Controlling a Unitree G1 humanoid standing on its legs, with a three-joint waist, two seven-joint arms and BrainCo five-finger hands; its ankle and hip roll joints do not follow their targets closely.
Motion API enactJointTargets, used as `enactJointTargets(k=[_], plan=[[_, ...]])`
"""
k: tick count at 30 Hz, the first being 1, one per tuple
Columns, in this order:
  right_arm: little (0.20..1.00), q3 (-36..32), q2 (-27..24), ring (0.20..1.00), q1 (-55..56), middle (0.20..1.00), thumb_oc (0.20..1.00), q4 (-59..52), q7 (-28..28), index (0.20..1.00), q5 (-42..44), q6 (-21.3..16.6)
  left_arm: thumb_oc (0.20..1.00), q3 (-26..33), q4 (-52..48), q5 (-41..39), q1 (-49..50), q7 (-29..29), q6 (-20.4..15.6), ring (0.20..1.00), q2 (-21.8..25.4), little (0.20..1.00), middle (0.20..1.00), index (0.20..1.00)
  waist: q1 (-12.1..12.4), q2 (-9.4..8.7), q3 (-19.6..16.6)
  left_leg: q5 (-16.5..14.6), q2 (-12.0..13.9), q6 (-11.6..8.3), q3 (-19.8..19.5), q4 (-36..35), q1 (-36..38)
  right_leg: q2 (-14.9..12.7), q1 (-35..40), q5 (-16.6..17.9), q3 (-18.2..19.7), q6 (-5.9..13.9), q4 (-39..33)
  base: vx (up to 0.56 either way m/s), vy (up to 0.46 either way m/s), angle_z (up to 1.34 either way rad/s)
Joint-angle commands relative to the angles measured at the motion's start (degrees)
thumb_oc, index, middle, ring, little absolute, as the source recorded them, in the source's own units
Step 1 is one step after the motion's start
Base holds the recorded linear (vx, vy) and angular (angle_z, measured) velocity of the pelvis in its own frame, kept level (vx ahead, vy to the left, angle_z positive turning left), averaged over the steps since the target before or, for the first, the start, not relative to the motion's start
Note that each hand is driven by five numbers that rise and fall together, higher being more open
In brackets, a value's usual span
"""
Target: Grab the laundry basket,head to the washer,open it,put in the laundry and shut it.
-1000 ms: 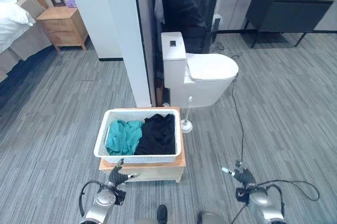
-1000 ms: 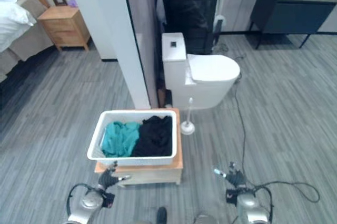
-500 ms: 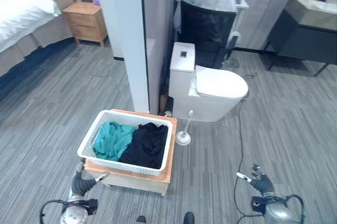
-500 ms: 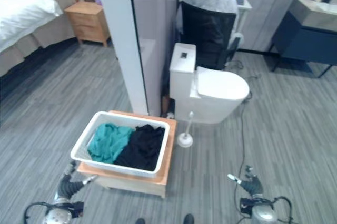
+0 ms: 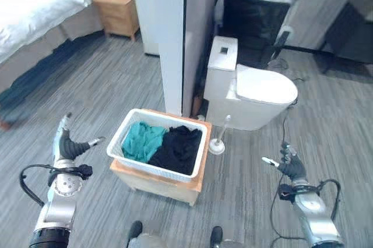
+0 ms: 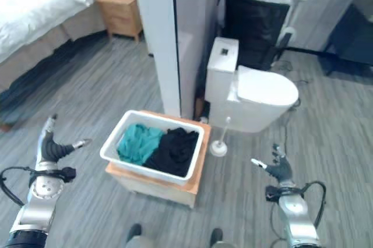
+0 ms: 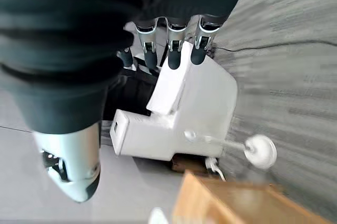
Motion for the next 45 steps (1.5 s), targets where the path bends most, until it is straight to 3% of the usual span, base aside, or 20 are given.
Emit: enactJointTargets(k=[1,3,4,8,10,12,15,20,24,32,36,39,45], plan=[[1.0,1.0,0.0,1.0,-0.3,1.0,1.0,-3.1,0.7,1.0,1.7,-1.0,1.0,3.5,-3.4,-1.4,0.8,1.6,-0.6,1.0,1.6,1.0,1.0,1.0,1.6,-2.41,-2.6,0.8,-4.3,3.4,0.4,0.1,-3.3,-7.6,3.3,-3.6,4.9,2.27,0.7,-0.08,0.354,-0.35],[1.0,3.0,0.5,1.0,-3.7,1.0,1.0,-2.8,0.3,1.0,0.6,-0.8,1.0,3.2,-3.2,-1.8,-0.5,2.1,-0.8,1.0,1.7,1.0,1.0,1.0,2.2,-2.96,-2.2,-0.6,-6.9,4.56,3.3,1.6,-5.6,-10.7,0.6,1.4,5.5,3.8,-2.0,-0.19,0.321,-0.35],[1.0,4.0,0.9,1.0,-5.1,1.0,1.0,-2.7,0.0,1.0,0.3,-0.6,1.0,3.0,-3.4,-1.7,-0.9,2.2,-0.4,1.0,2.1,1.0,1.0,1.0,2.3,-2.78,-1.7,-0.8,-7.4,5.27,4.3,1.9,-6.3,-11.0,-1.0,2.3,5.5,3.76,-1.8,-0.27,0.268,-0.44],[1.0,6.9,1.6,1.0,-7.3,1.0,1.0,-2.4,1.3,1.0,-0.9,0.3,1.0,3.8,-4.9,-2.5,1.1,-2.5,0.6,1.0,3.9,1.0,1.0,1.0,4.8,-2.67,-2.2,-0.9,-7.9,7.69,9.9,0.3,-6.0,-8.5,-1.7,-2.0,2.4,2.46,1.8,-0.13,0.172,-0.8],[1.0,7.0,1.8,1.0,-7.2,1.0,1.0,-2.5,1.8,1.0,-0.5,0.8,1.0,3.9,-5.3,-2.9,2.0,-4.0,1.2,1.0,4.3,1.0,1.0,1.0,5.3,-2.89,-2.4,-0.4,-8.4,8.05,10.4,-0.4,-5.8,-8.2,-1.5,-2.1,1.6,2.37,2.0,-0.02,0.091,-0.4],[1.0,7.3,1.9,1.0,-6.3,1.0,1.0,-3.5,3.7,1.0,-0.7,2.5,1.0,4.4,-5.1,-2.8,4.5,-7.8,4.1,1.0,5.5,1.0,1.0,1.0,5.7,-3.87,-3.0,-0.2,-9.4,8.18,12.0,-1.7,-4.4,-9.0,-0.5,-1.0,0.0,3.31,0.9,0.01,0.063,-0.46],[1.0,7.1,1.5,1.0,-6.5,1.0,1.0,-4.3,4.5,1.0,-0.6,3.6,1.0,3.9,-3.8,-3.4,4.3,-10.4,6.1,1.0,7.3,1.0,1.0,1.0,5.3,-4.15,-3.2,-0.2,-9.3,7.87,12.7,-1.8,-3.8,-9.6,-0.7,-0.5,0.5,3.9,0.1,0.0,0.008,-0.36],[1.0,6.6,2.1,1.0,-5.7,1.0,1.0,-6.7,4.7,1.0,0.3,3.3,1.0,1.0,0.3,-2.9,-1.8,-8.8,7.6,1.0,8.2,1.0,1.0,1.0,3.3,-4.72,-2.5,0.7,-8.8,7.18,11.9,-2.1,-4.5,-9.7,-1.9,-1.2,0.7,4.06,1.3,-0.04,-0.023,0.0],[1.0,7.9,2.2,1.0,-6.9,1.0,1.0,-8.9,3.0,1.0,5.4,0.6,1.0,-5.8,4.1,-5.3,-14.7,-7.6,7.7,1.0,7.9,1.0,1.0,1.0,1.3,-4.38,2.0,4.1,-7.7,6.16,10.0,-3.6,-9.5,-8.5,-8.5,-2.2,1.3,3.86,4.9,-0.22,-0.048,0.22],[1.0,6.9,2.7,1.0,-10.3,1.0,1.0,-12.7,-1.6,1.0,9.7,-1.8,1.0,-11.7,7.7,-2.9,-26.0,-5.6,8.8,1.0,8.5,1.0,1.0,1.0,0.3,-4.29,8.8,7.8,-6.3,4.67,9.1,-3.5,-17.5,-7.5,-17.5,-2.2,1.6,3.74,8.6,-0.19,-0.028,0.08],[1.0,6.1,2.0,1.0,-11.6,1.0,1.0,-13.0,-3.8,1.0,9.0,-2.6,1.0,-14.6,12.3,-3.0,-31.8,-3.4,8.9,1.0,6.9,1.0,1.0,1.0,-0.1,-4.65,10.7,8.4,-5.7,4.16,8.7,-3.2,-19.6,-7.1,-19.6,-1.9,1.1,3.65,9.0,-0.07,-0.025,0.07],[1.0,6.0,2.5,1.0,-13.4,1.0,1.0,-12.6,-4.7,1.0,13.6,-5.7,1.0,-17.1,15.7,-0.8,-37.7,-1.0,9.4,1.0,6.4,1.0,1.0,1.0,-0.5,-4.96,12.4,8.8,-5.4,3.73,8.9,-3.2,-20.9,-6.8,-20.6,-1.5,0.8,3.72,8.5,-0.05,-0.013,0.01],[1.0,7.0,3.3,1.0,-13.8,1.0,1.0,-10.6,-5.9,1.0,15.7,-7.4,1.0,-17.9,17.5,0.0,-39.2,1.5,8.4,1.0,4.7,1.0,1.0,1.0,-1.2,-4.65,14.6,8.8,-5.0,3.16,10.1,-3.1,-21.8,-6.7,-21.5,-0.2,0.8,3.86,6.7,0.0,0.007,-0.02]])
